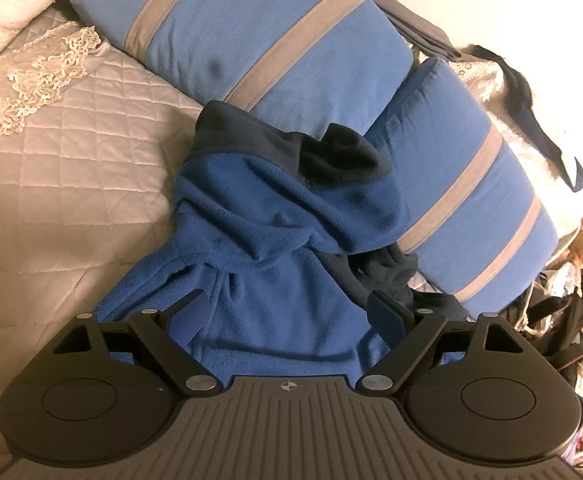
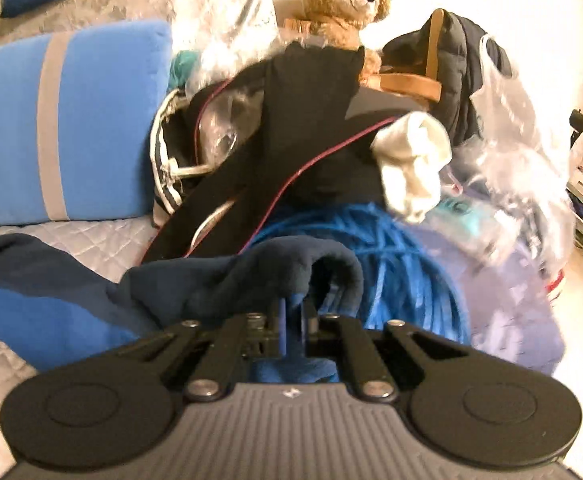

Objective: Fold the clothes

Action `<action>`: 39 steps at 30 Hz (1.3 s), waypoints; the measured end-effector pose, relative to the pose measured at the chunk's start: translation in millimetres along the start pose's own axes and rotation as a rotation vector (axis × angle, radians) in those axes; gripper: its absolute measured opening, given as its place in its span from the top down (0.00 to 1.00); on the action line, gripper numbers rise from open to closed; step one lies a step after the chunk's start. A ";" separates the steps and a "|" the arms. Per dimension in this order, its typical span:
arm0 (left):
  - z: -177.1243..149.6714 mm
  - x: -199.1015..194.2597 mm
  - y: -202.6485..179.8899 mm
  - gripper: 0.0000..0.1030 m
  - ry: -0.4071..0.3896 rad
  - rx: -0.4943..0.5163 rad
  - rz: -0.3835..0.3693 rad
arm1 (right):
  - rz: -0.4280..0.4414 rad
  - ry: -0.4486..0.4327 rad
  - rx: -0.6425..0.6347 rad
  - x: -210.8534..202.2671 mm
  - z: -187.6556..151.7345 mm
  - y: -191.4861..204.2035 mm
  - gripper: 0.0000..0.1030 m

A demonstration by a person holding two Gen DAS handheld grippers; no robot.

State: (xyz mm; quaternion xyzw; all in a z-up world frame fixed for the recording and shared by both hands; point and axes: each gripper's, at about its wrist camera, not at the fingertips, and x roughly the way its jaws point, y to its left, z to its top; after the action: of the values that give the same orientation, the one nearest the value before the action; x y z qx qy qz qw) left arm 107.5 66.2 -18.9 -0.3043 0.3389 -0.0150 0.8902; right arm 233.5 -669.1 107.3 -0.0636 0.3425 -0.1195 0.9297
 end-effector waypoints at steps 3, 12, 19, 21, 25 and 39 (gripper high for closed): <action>0.2 -0.8 0.7 0.16 -0.002 -0.001 -0.004 | -0.026 0.036 -0.021 -18.0 10.0 -1.4 0.93; 1.1 -1.7 1.4 0.16 -0.004 -0.005 -0.005 | -0.107 0.152 -0.035 30.8 -26.1 -3.7 0.93; 2.2 -2.2 2.0 0.16 -0.004 -0.008 -0.006 | -0.140 0.106 0.009 46.1 -44.8 -4.0 0.46; 2.5 -2.5 2.6 0.16 -0.003 -0.007 -0.008 | -0.127 0.042 0.049 30.0 -47.8 -9.2 0.35; 2.9 -2.3 3.3 0.16 0.000 -0.004 -0.012 | -0.071 -0.068 0.138 -1.4 -59.8 -28.3 0.34; 3.3 -4.5 3.5 0.16 -0.007 -0.010 -0.012 | -0.029 -0.017 0.110 20.5 -107.5 -16.3 0.57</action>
State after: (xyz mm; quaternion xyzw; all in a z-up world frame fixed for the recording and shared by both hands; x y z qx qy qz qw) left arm 105.4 71.8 -16.3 -0.3109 0.3340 -0.0177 0.8896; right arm 175.7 -694.2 16.4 -0.0182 0.3266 -0.1509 0.9329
